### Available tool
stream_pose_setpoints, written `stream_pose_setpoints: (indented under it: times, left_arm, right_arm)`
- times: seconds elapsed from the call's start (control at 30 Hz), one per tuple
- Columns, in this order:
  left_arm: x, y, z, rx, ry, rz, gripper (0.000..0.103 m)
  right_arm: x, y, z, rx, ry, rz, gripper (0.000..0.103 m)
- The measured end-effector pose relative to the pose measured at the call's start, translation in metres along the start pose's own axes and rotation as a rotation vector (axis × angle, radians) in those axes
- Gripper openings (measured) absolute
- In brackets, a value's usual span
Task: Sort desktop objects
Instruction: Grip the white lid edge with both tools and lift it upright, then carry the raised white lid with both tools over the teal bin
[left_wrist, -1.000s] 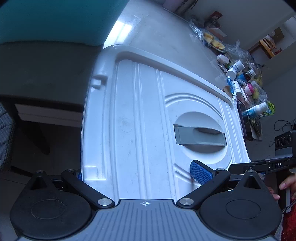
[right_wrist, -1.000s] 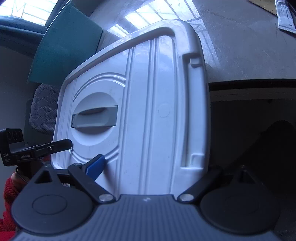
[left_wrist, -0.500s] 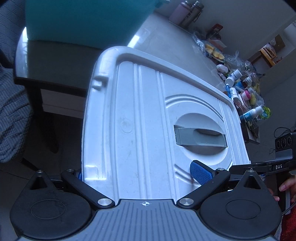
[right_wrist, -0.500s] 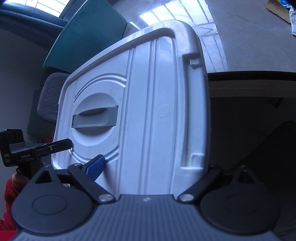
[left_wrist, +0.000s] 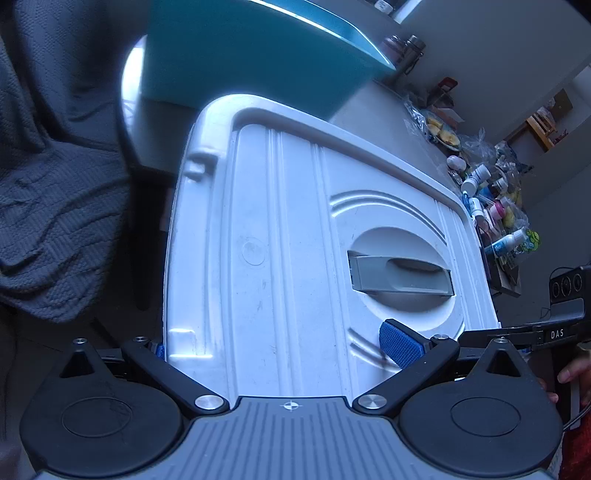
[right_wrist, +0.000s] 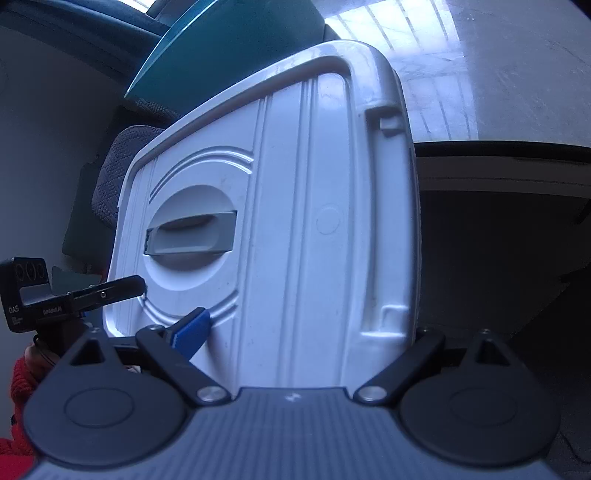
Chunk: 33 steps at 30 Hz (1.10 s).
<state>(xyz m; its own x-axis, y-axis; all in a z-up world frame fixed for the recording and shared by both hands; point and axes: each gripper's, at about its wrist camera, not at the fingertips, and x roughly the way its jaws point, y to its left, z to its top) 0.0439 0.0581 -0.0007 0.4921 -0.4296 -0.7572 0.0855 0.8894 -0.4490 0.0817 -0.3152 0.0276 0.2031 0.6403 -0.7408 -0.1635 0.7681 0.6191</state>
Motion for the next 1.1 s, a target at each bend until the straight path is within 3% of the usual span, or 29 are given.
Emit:
stream_pose_setpoints:
  times: [0.57,1.1]
  left_arm:
    - [-0.101,0.062,0.022,0.082,-0.057,0.006,0.103]
    - [-0.14,0.082,0.031,0.07,-0.078,-0.019,0.103]
  right_arm:
    - [0.01,0.076,-0.028,-0.004,-0.097,0.019,0.093]
    - [0.015,0.086,-0.022,-0.024,-0.11,-0.009,0.093]
